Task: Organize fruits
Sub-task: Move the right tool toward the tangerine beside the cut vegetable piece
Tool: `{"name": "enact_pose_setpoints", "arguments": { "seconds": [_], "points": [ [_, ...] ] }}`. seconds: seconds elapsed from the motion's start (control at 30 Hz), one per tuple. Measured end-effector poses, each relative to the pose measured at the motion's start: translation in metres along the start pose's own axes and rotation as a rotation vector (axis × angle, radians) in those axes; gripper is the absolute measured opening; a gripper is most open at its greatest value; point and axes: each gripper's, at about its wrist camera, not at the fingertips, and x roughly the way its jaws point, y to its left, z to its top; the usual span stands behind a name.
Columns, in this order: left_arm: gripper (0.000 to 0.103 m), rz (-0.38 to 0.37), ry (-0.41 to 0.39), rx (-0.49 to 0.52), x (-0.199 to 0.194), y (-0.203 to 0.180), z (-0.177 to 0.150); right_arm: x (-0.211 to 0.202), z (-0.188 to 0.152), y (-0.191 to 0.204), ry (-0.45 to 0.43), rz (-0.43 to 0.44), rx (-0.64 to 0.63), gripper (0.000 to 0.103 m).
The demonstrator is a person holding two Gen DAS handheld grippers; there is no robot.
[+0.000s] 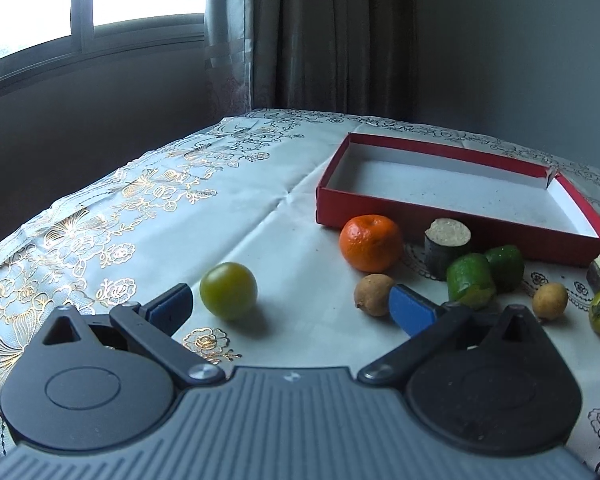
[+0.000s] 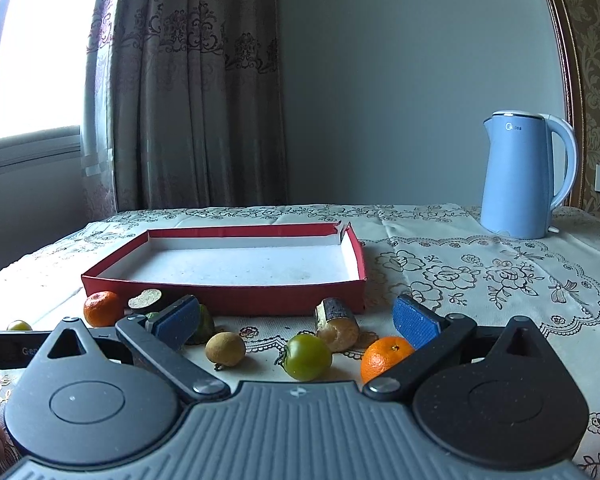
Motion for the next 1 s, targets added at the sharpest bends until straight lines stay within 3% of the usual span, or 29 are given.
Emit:
{"name": "enact_pose_setpoints", "arguments": {
  "seconds": [1.0],
  "points": [
    [0.103, -0.008, 0.006, -0.014, 0.0012, 0.0036, -0.0013, 0.0019, -0.0035, 0.0018, 0.023, -0.009, -0.012, 0.103]
  ]
}}
